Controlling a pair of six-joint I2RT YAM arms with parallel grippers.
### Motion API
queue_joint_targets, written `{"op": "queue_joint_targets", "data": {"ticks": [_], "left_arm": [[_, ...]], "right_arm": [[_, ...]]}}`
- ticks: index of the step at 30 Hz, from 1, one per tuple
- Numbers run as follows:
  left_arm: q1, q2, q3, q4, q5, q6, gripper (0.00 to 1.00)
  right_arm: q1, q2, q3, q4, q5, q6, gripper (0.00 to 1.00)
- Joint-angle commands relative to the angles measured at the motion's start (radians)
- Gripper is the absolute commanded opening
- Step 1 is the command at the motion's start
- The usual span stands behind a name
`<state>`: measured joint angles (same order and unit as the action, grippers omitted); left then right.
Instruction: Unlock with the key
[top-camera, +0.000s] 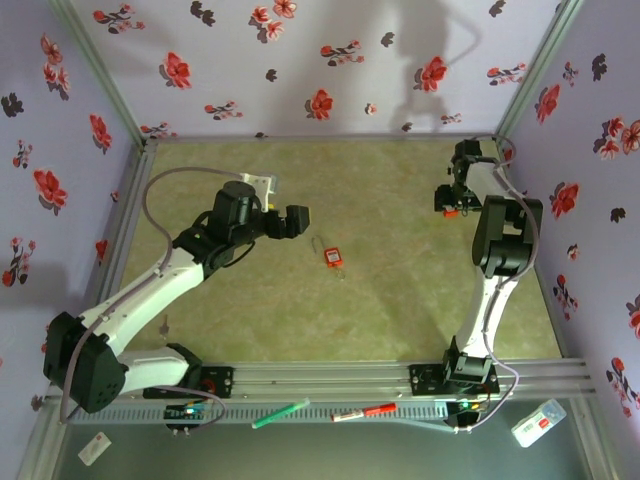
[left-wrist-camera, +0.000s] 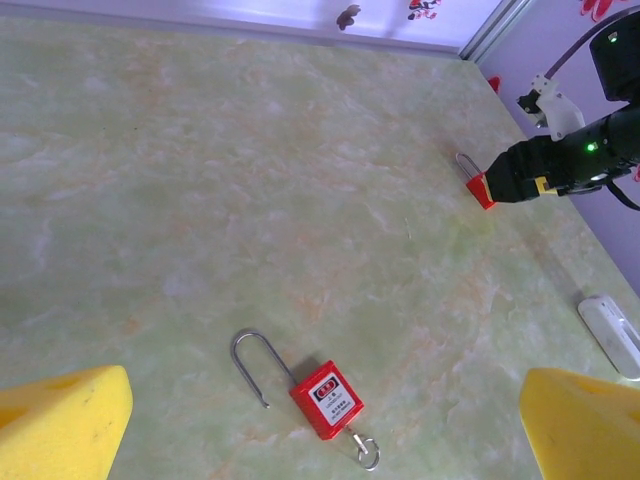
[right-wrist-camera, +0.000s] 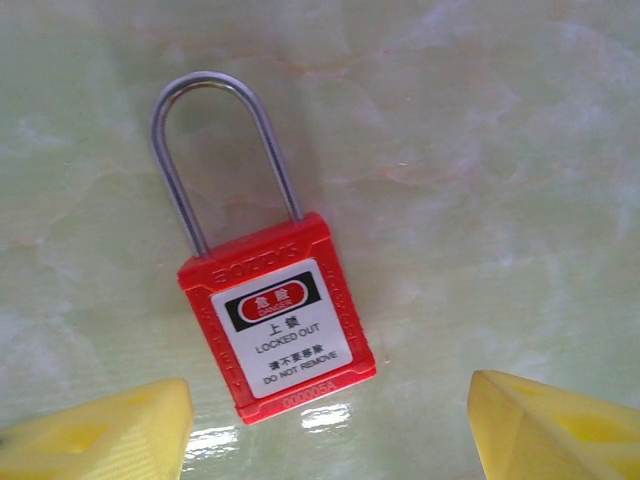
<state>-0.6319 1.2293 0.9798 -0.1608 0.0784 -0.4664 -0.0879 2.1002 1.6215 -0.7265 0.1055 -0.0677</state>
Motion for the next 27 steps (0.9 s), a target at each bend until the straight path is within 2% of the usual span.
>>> {"op": "queue_joint_targets", "data": {"ticks": [1, 3, 6, 10, 13, 18, 23, 27], "left_arm": [[0.024, -0.023, 0.028, -0.058, -0.024, -0.028, 1.0], [0.057, -0.047, 0.023, -0.113, -0.046, -0.047, 1.0], [0.152, -0.114, -0.023, -0.194, -0.066, -0.117, 1.0], [0.316, -0.227, -0.13, -0.276, -0.026, -0.177, 1.0], [0.405, -0.274, -0.157, -0.362, -0.009, -0.175, 1.0], [0.514, -0.316, -0.163, -0.49, -0.027, -0.202, 1.0], [0.579, -0.375, -0.196, -0.614, -0.137, -0.256, 1.0], [0.633, -0.416, -0.253, -0.658, -0.159, -0.322, 1.0]], "right_arm": [[-0.005, -0.045, -0.021, -0.003, -0.02, 0.03, 0.74], [-0.009, -0.073, -0.038, -0.01, -0.013, 0.046, 0.75], [-0.013, -0.116, -0.057, -0.045, 0.009, 0.079, 0.75], [-0.02, -0.18, -0.108, -0.076, 0.046, 0.143, 0.76], [-0.04, -0.22, -0.16, -0.083, 0.045, 0.193, 0.76], [-0.058, -0.279, -0.25, -0.046, 0.011, 0.218, 0.76], [-0.058, -0.34, -0.31, -0.014, -0.023, 0.215, 0.76], [-0.058, -0.396, -0.356, 0.018, -0.055, 0.212, 0.78]]}}
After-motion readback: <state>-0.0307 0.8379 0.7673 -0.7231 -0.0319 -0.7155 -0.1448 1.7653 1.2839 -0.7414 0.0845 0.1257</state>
